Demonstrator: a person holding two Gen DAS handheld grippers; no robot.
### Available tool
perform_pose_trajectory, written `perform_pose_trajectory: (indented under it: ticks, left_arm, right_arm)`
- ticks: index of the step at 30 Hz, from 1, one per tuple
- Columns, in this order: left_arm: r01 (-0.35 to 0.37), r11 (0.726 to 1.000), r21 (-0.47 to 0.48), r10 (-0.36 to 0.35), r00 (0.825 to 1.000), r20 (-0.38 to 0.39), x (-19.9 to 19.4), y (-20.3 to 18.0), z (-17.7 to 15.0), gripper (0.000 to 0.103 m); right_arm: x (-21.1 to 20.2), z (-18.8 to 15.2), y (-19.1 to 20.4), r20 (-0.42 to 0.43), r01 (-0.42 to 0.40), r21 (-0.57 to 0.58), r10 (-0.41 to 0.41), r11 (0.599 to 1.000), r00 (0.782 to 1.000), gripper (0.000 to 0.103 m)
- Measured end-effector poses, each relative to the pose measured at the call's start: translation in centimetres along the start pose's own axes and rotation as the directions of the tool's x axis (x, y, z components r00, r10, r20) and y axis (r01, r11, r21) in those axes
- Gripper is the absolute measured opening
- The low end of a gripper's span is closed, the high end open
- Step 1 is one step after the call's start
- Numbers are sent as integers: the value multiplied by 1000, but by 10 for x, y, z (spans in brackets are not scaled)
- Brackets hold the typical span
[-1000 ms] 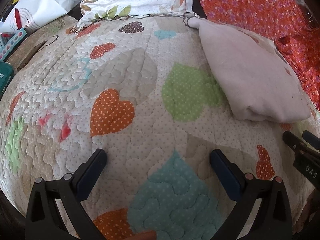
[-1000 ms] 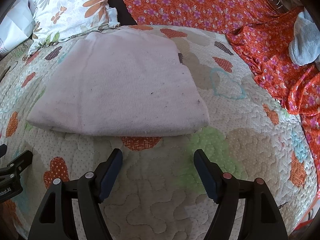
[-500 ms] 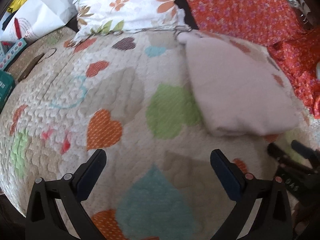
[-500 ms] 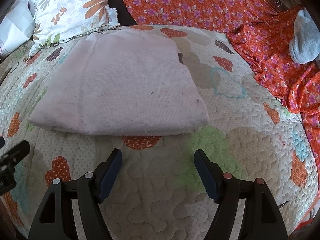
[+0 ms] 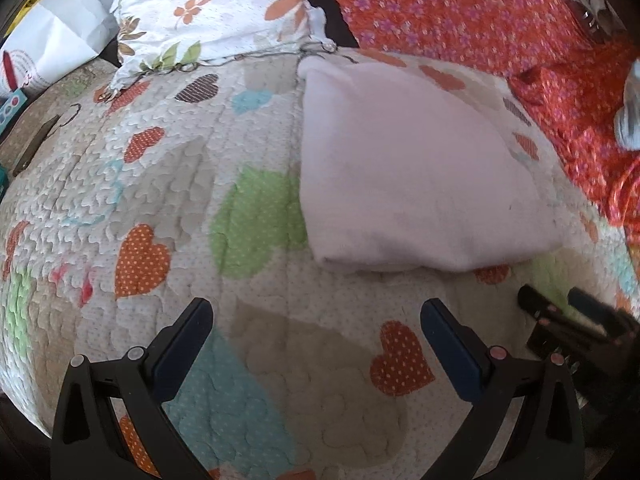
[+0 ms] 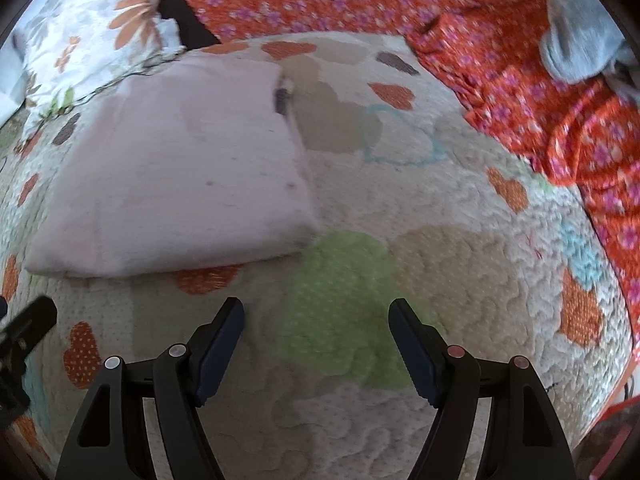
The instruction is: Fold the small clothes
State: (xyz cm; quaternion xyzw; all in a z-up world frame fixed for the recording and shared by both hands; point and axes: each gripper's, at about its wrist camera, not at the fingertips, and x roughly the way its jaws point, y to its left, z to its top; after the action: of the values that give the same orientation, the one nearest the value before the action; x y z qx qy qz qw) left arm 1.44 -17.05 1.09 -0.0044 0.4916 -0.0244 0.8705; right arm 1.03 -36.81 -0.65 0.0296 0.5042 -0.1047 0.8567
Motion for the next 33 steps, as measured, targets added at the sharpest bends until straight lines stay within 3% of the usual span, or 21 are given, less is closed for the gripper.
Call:
perform_pose_trajectory:
  ticks: [21, 33]
  left_arm:
    - [-4, 997, 71, 9, 997, -75, 14, -14, -12, 103]
    - [-56, 998, -3, 55, 996, -65, 7, 21, -2, 103]
  right_arm:
    - [1, 2, -6, -25, 0, 10, 0, 1000, 1000, 82]
    - [-1, -1, 19, 0, -28, -82, 28, 996, 1000, 82]
